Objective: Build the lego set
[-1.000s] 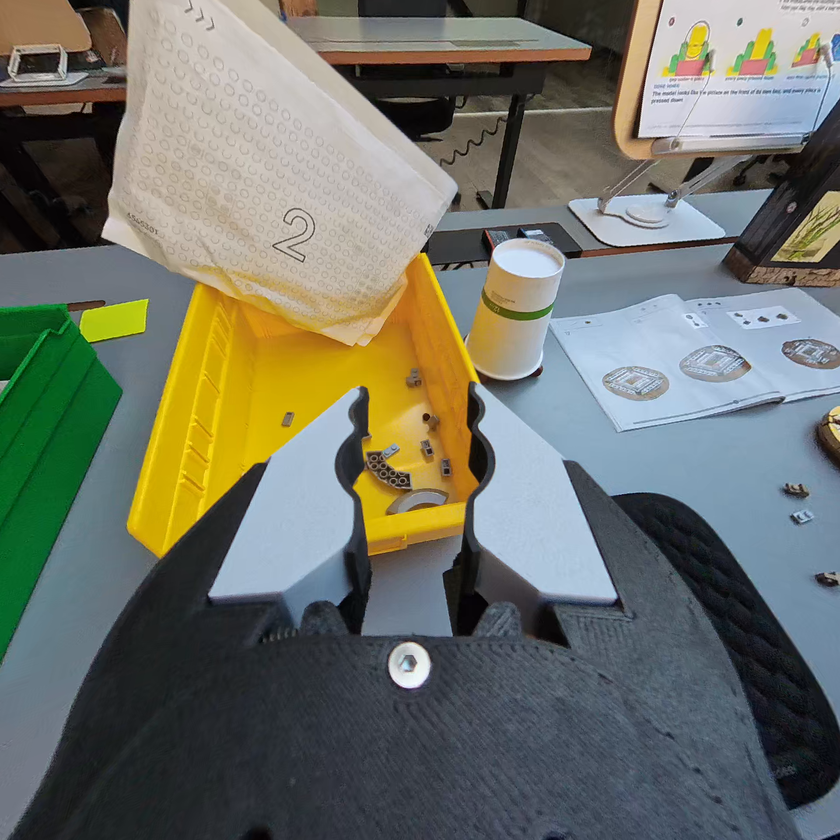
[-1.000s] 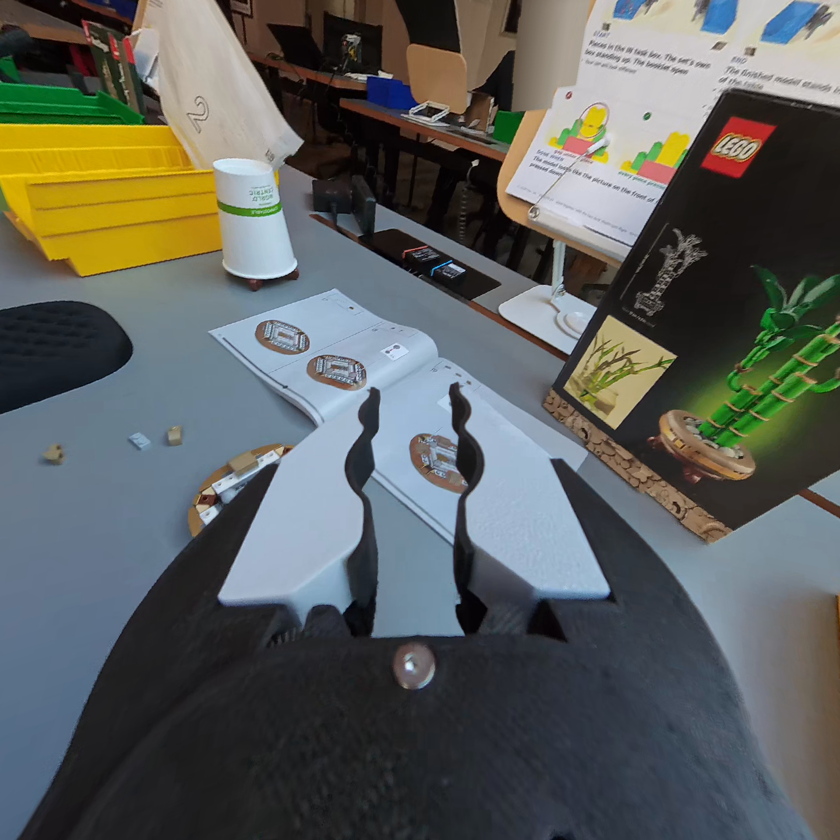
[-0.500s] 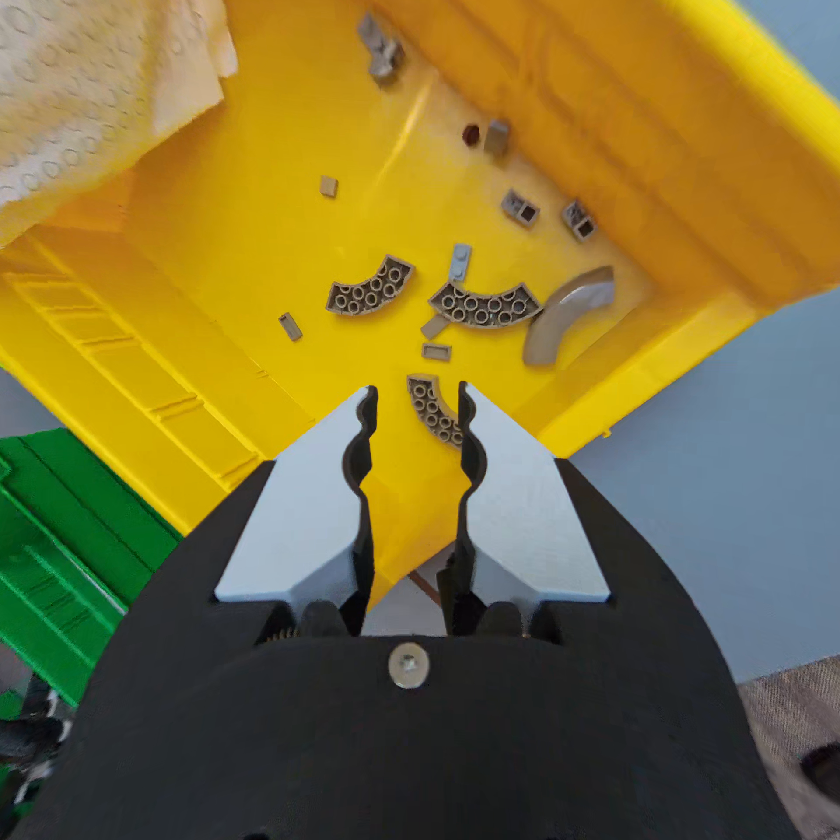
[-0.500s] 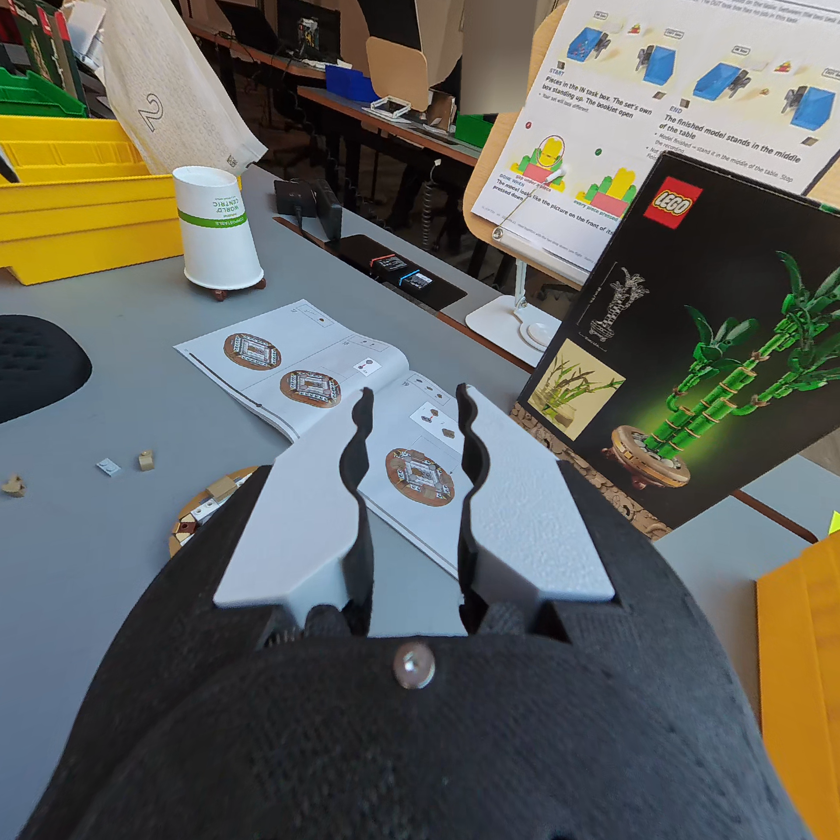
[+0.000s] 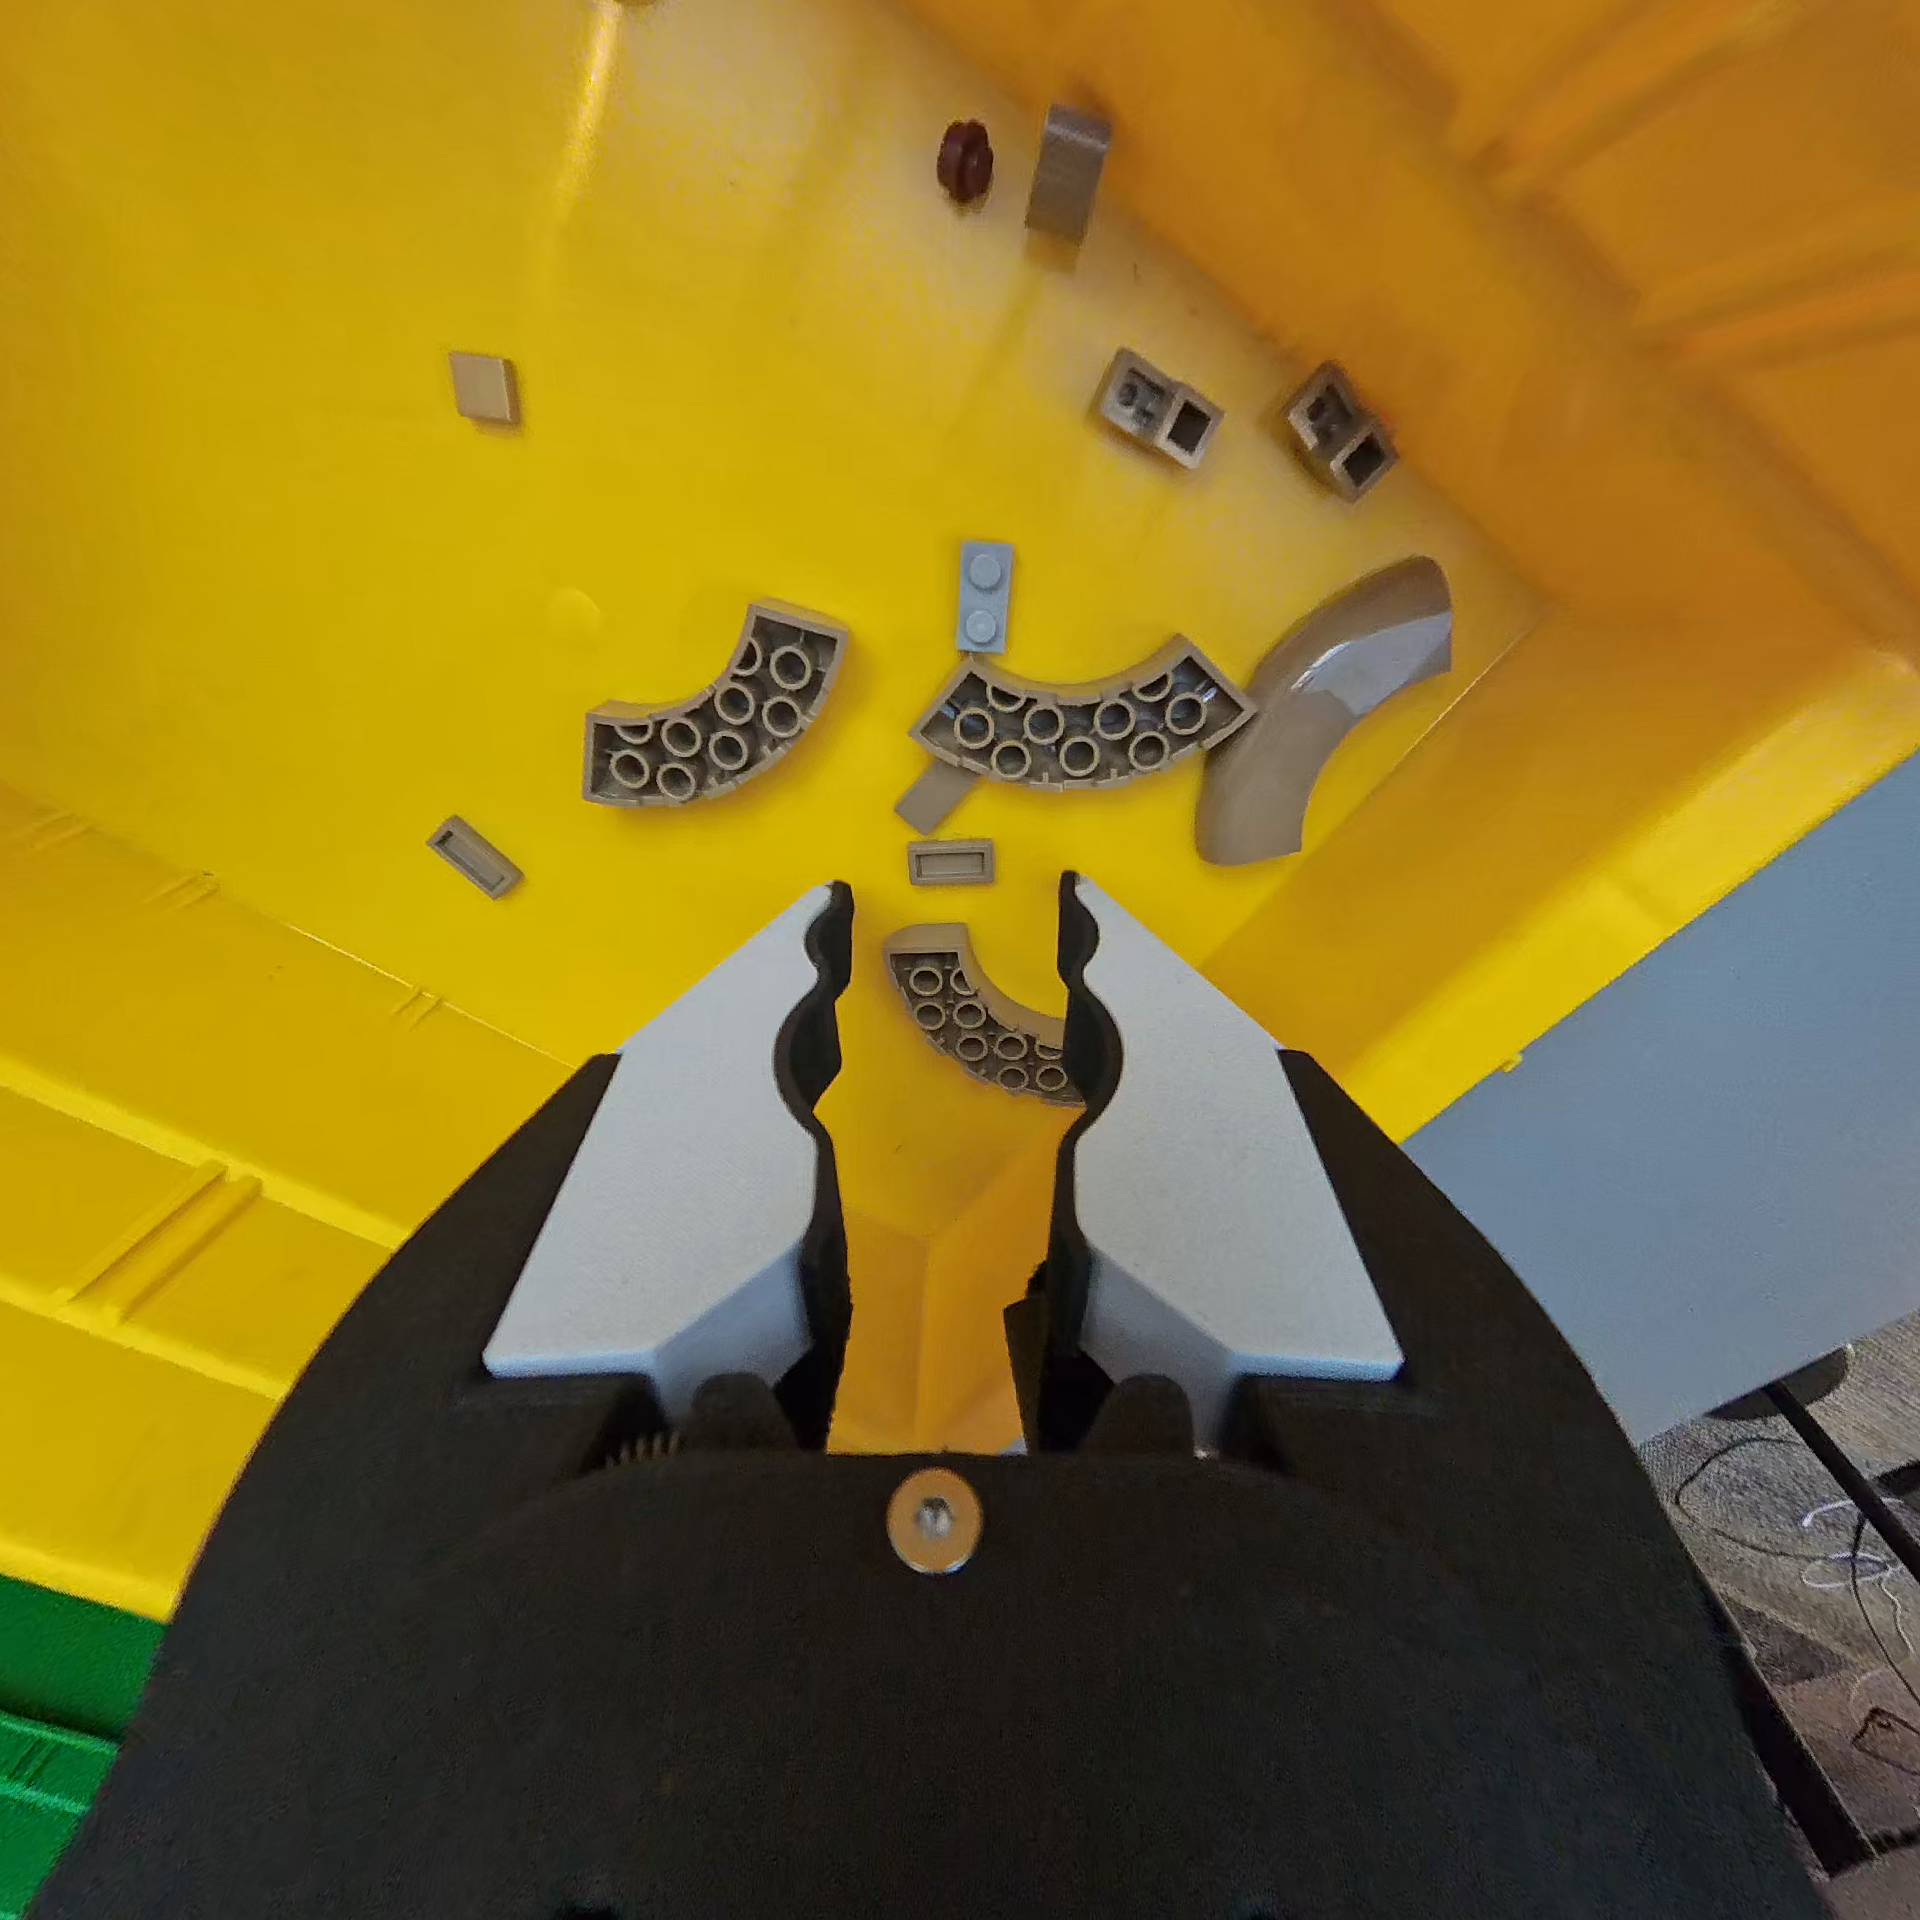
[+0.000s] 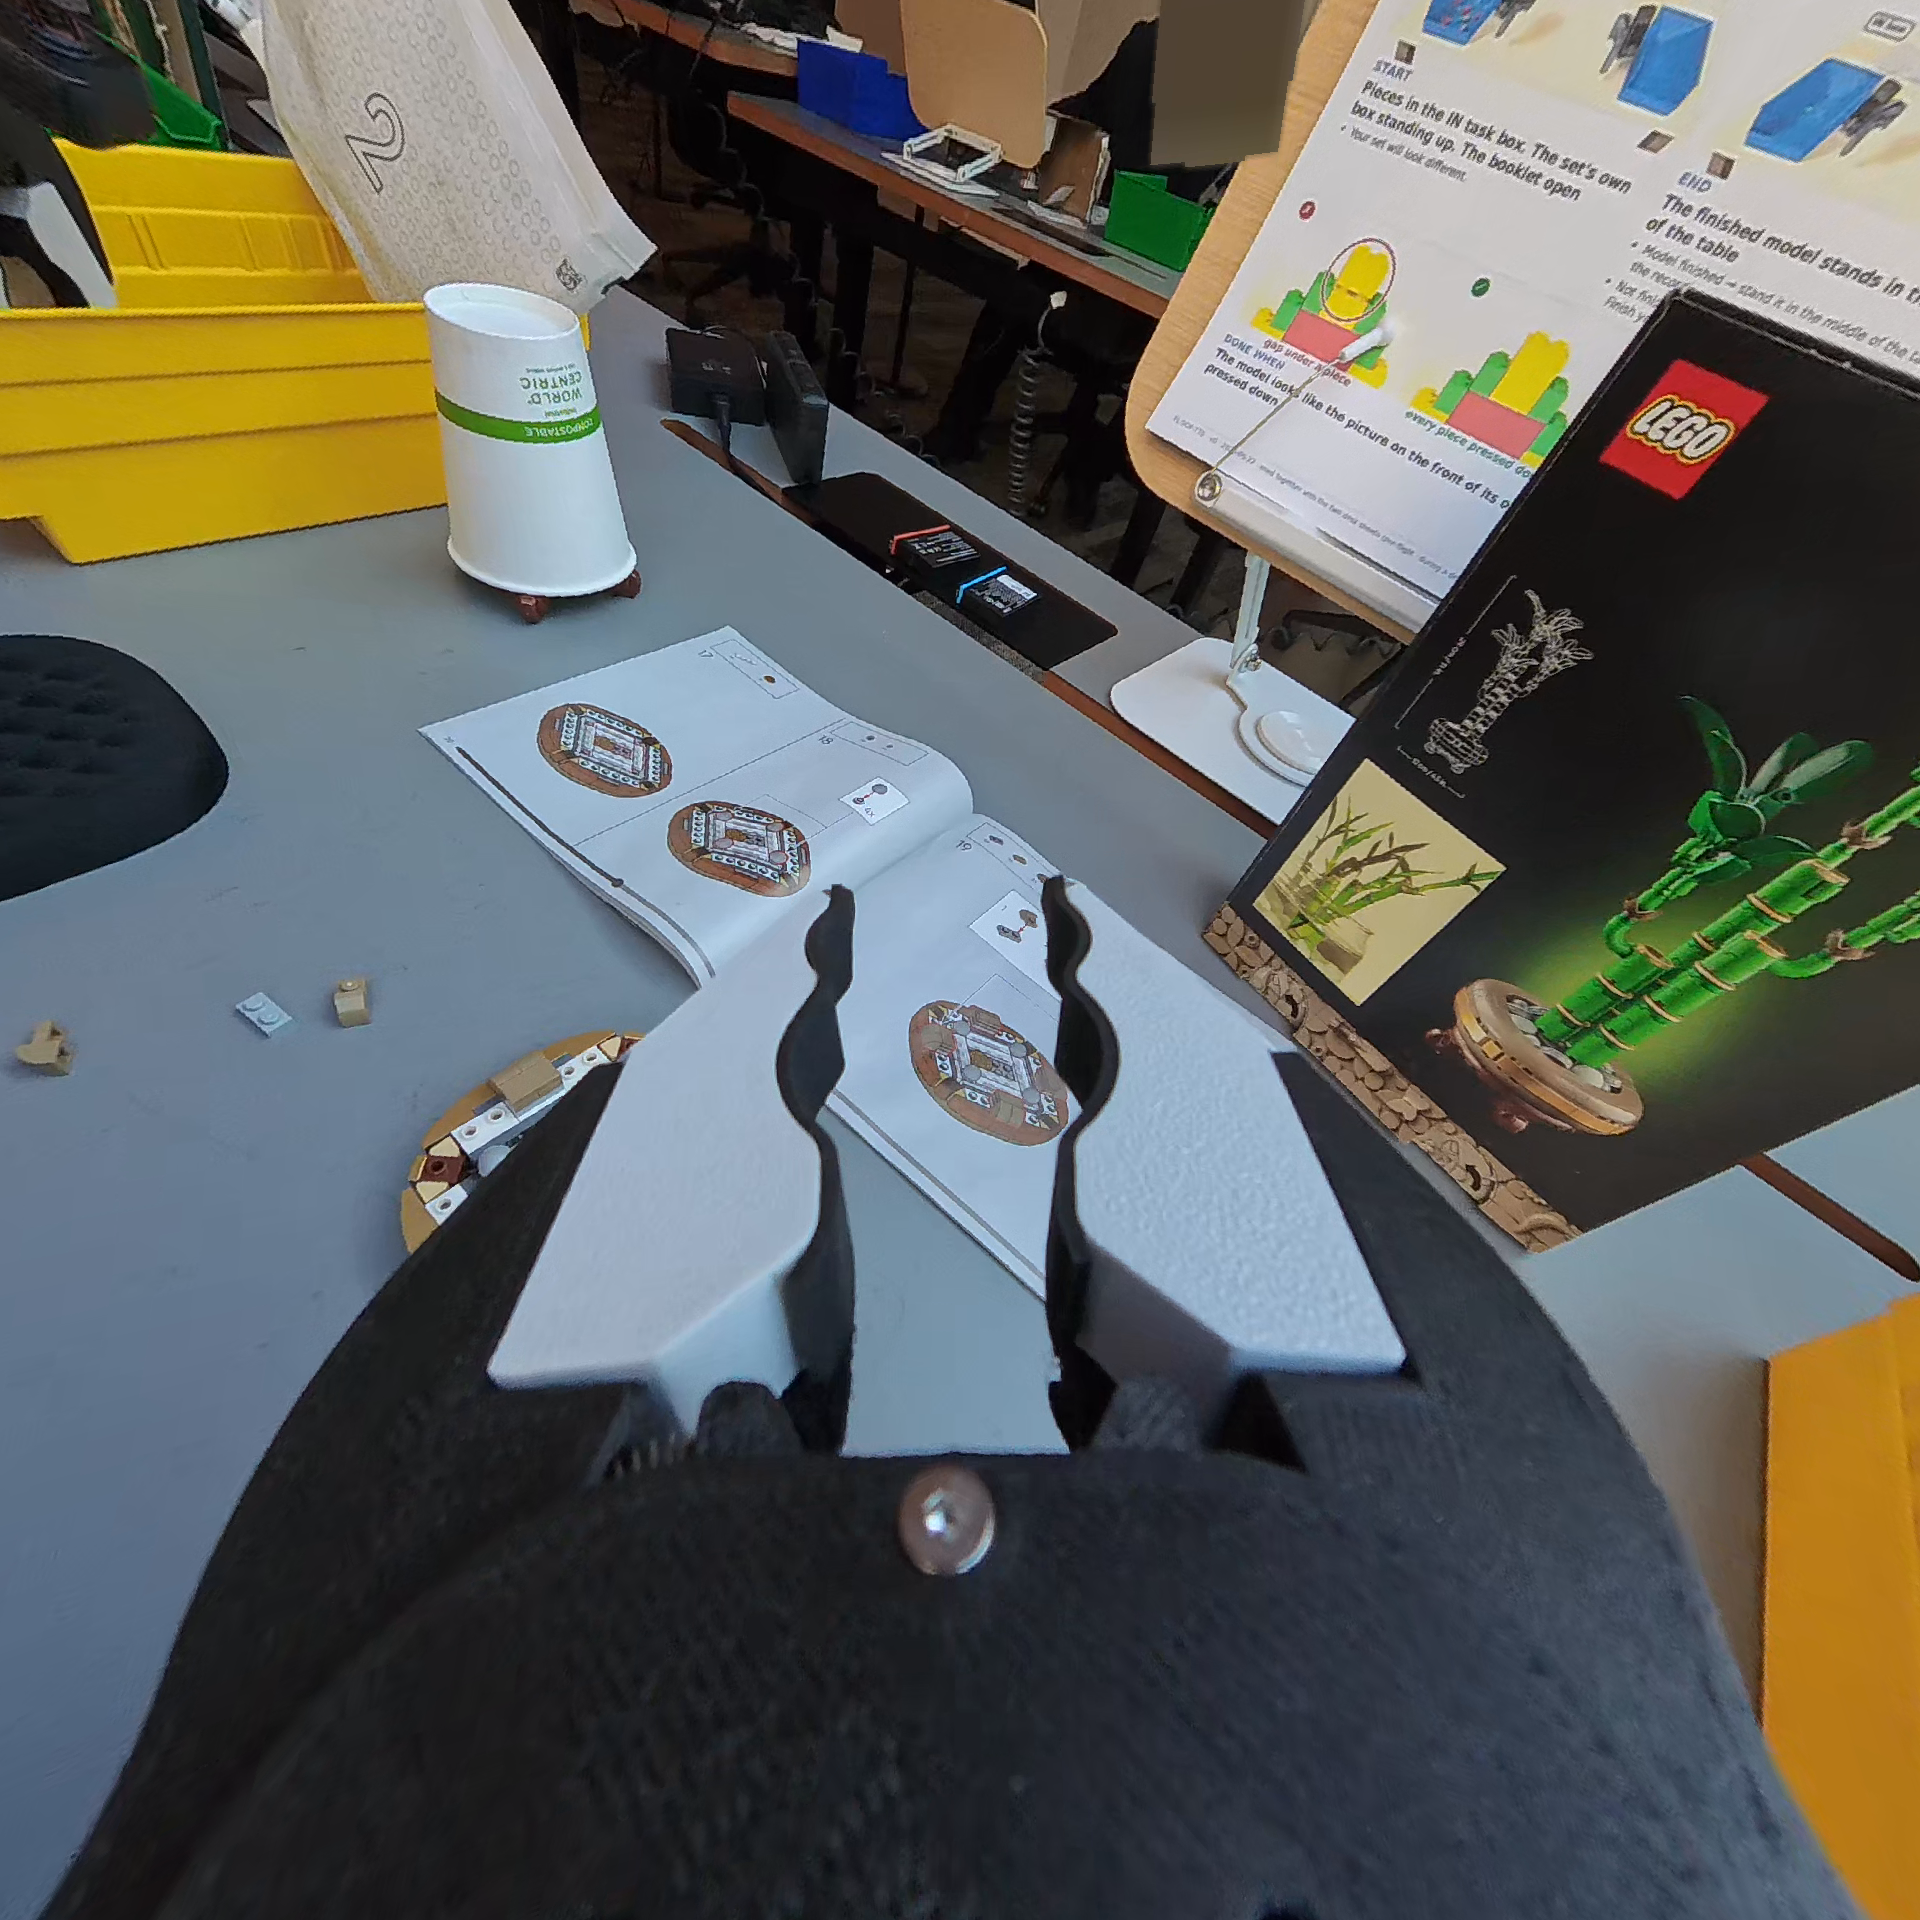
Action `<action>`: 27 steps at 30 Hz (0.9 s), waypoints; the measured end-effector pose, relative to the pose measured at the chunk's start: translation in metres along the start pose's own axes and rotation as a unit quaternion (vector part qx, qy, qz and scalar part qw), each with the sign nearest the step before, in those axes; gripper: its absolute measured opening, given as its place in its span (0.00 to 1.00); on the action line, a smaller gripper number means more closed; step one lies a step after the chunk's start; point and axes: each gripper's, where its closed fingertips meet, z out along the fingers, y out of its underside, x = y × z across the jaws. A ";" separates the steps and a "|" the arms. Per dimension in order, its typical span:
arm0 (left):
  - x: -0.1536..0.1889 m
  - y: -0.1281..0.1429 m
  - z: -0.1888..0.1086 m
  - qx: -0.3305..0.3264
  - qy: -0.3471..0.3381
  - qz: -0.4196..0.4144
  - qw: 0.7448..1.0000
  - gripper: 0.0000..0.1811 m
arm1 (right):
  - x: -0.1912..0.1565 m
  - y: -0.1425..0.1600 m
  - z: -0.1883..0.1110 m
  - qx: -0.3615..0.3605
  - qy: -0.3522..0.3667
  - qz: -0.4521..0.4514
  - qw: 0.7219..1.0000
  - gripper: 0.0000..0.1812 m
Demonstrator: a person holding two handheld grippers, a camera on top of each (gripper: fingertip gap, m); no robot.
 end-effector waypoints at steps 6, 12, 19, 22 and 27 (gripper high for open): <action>0.003 0.000 0.002 0.005 0.023 -0.011 1.000 0.16 | -0.002 0.007 0.003 -0.011 -0.009 0.002 1.000 0.19; 0.002 -0.001 0.002 -0.005 0.023 -0.005 1.000 0.15 | -0.006 0.012 0.005 -0.014 -0.018 0.002 1.000 0.19; 0.003 -0.001 0.001 -0.004 0.021 -0.007 1.000 0.15 | -0.004 0.021 0.002 -0.019 -0.021 0.013 1.000 0.18; 0.003 -0.002 0.001 -0.001 0.022 -0.007 1.000 0.10 | -0.002 0.023 0.002 -0.018 -0.023 0.023 0.999 0.18; 0.002 -0.002 0.001 0.010 0.016 -0.017 1.000 0.08 | -0.001 0.018 -0.001 -0.007 -0.023 0.034 0.999 0.18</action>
